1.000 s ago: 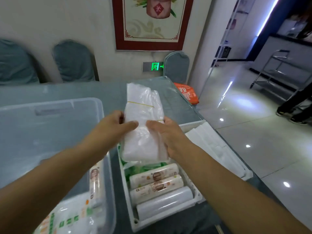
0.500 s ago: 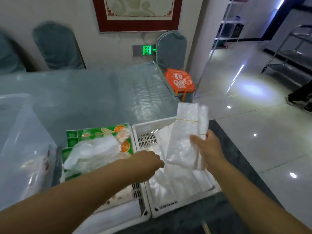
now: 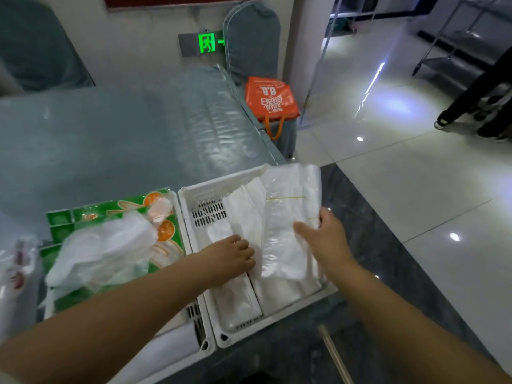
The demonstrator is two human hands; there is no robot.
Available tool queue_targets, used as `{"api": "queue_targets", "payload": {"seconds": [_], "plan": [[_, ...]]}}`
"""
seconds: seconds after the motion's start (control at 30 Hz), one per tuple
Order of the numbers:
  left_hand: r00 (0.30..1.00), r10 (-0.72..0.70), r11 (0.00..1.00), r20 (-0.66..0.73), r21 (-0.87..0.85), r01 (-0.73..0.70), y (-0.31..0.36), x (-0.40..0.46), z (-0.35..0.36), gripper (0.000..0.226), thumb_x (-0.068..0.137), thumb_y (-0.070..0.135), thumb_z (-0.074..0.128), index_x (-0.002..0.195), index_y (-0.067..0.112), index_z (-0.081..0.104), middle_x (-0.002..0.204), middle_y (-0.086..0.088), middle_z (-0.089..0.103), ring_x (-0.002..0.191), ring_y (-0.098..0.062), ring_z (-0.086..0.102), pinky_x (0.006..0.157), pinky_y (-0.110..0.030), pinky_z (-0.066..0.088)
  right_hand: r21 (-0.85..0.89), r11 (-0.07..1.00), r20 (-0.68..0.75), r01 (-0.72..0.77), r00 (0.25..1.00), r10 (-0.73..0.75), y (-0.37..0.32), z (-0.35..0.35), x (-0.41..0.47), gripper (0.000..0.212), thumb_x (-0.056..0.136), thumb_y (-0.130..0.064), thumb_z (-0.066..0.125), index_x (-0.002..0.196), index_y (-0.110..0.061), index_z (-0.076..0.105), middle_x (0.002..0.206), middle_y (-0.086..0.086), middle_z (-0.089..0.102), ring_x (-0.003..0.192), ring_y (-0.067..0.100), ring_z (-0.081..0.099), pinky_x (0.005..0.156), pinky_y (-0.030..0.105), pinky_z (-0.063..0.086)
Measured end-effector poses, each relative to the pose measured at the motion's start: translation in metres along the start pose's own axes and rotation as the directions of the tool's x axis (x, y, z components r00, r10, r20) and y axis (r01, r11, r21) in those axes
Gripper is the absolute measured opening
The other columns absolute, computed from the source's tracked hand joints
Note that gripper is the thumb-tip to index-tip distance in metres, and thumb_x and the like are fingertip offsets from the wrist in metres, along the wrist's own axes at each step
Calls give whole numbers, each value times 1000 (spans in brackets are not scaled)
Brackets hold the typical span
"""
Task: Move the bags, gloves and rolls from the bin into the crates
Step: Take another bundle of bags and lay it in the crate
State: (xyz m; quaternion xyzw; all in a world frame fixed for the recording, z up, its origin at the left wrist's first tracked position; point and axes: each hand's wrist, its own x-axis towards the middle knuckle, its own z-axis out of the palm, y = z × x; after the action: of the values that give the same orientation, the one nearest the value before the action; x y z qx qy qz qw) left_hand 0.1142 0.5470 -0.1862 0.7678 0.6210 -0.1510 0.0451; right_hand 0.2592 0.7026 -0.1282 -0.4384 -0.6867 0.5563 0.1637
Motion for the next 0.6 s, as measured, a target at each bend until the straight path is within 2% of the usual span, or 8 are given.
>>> {"api": "queue_targets", "payload": {"seconds": [0.07,0.17,0.27,0.33,0.4,0.43,0.53,0.6], "plan": [[1000,-3,1000,13,-3,3,-3,0,-3,25,82,15,55,108,14,55,115,-8,52,109,-29,43,100,-39,29,-45,999,23,23,999,-22,5,1,1,32,84,-22,67,111,-22,51,102,-6,60,93,15,61,75,28,52],[999,-41,998,-21,-42,40,-6,-8,-5,30,77,11,54,106,17,57,117,-5,50,114,-27,39,105,-38,24,-127,988,79,91,994,-82,11,5,-1,25,81,-21,67,94,-33,50,90,-16,58,84,7,61,65,21,50],[994,-92,984,-57,-159,82,-9,-24,-7,38,74,4,53,107,21,58,117,0,54,116,-22,42,110,-36,22,-297,941,130,161,983,-127,17,16,-3,19,78,-25,65,87,-29,49,82,-11,59,72,10,59,60,28,51],[988,-123,975,-93,-198,102,-11,-35,-8,36,76,2,54,105,23,58,109,3,59,107,-20,48,107,-35,26,-401,889,176,223,971,-164,20,31,-6,21,78,-27,62,90,-20,46,72,-6,53,60,11,52,51,28,44],[978,-153,969,-143,-217,120,-11,-45,-6,31,76,3,58,99,24,59,99,4,61,97,-19,52,100,-32,33,-496,825,213,271,959,-187,25,49,-12,23,79,-29,60,85,-25,38,61,-6,43,49,8,41,44,24,32],[972,-172,963,-161,-233,132,-11,-50,-5,29,74,4,61,95,25,59,95,6,62,93,-17,53,96,-30,35,-521,808,227,276,957,-181,28,59,-15,23,79,-29,59,83,-27,37,60,-5,42,48,8,40,43,24,31],[960,-222,941,-170,-296,165,-8,-57,-4,25,68,8,68,83,27,62,82,9,62,81,-13,56,92,-29,44,-548,795,278,262,953,-122,38,88,-25,21,81,-31,59,89,-29,40,69,-6,52,59,11,53,51,28,44],[951,-246,938,-189,-293,184,-5,-58,-1,27,61,10,74,80,28,64,77,9,63,78,-11,58,98,-32,44,-543,800,314,254,945,-87,44,100,-30,21,84,-33,58,96,-29,42,81,-5,58,69,12,57,62,29,50]]}}
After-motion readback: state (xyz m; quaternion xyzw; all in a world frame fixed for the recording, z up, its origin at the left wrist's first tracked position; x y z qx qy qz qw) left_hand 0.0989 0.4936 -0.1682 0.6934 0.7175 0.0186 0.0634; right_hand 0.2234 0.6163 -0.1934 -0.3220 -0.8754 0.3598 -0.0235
